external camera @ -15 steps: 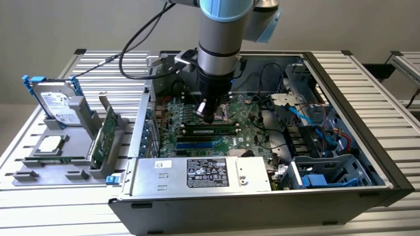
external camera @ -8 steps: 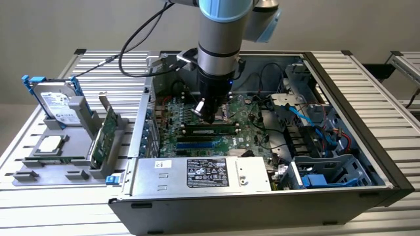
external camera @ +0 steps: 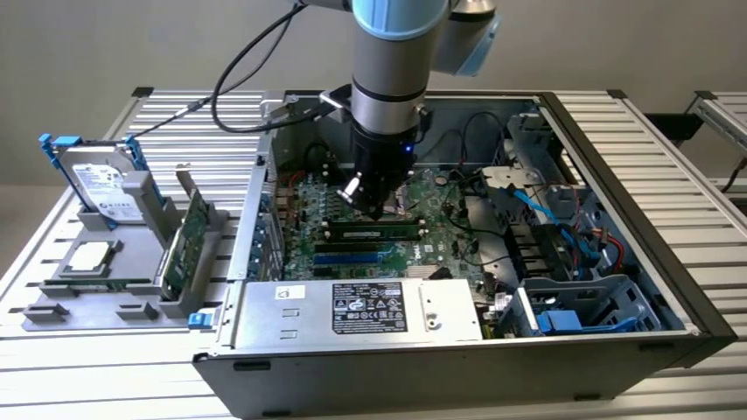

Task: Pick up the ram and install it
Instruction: 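Press down the ram until it locks into place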

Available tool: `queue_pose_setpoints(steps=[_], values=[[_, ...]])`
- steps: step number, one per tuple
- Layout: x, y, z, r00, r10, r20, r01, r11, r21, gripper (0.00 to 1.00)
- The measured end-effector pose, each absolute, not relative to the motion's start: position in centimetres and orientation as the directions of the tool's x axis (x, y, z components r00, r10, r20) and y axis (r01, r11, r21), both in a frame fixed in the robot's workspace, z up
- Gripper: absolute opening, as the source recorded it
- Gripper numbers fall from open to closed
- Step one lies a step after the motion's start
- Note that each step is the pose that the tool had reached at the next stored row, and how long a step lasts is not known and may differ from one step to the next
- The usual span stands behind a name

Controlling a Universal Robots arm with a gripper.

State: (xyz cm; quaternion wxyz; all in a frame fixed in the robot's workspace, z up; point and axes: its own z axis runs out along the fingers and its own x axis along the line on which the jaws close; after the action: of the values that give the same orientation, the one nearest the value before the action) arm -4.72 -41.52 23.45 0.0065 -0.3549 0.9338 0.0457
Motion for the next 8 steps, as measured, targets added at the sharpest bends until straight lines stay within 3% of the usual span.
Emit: queue_pose_setpoints(steps=[8], values=[[-4.72, -41.52, 23.45, -0.836, -0.547, -0.045, -0.549, 0.832, 0.081, 0.11]])
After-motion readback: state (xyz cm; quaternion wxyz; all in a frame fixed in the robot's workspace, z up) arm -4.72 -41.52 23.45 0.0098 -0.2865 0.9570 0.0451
